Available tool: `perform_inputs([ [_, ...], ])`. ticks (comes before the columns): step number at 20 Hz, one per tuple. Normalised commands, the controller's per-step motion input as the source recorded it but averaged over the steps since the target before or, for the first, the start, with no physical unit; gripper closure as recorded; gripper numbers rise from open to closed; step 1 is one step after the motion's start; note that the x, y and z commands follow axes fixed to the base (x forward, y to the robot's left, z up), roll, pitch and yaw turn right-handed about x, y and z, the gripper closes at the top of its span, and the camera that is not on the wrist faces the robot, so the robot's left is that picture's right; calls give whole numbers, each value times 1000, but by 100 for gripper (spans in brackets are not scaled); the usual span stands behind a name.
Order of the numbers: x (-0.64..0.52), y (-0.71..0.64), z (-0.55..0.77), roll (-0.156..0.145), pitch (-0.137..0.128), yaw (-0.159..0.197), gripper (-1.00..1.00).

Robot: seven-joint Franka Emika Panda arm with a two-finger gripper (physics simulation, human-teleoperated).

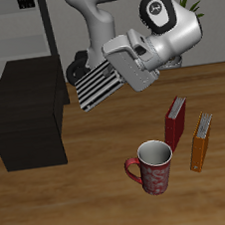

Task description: Place the striped book in the top region of the shelf

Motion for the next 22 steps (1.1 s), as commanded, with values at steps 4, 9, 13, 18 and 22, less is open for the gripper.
perform_inputs([
  [4, 0, -206, 104, -35, -7, -27, 100],
  [9, 15, -38, -83, -4, 51, -12, 100],
  [13, -10, 40, 15, 5, -30, 4, 100],
  [18, -36, -43, 14, -9, -5, -9, 100],
  [22, 44, -229, -51, -48, 12, -9, 100],
])
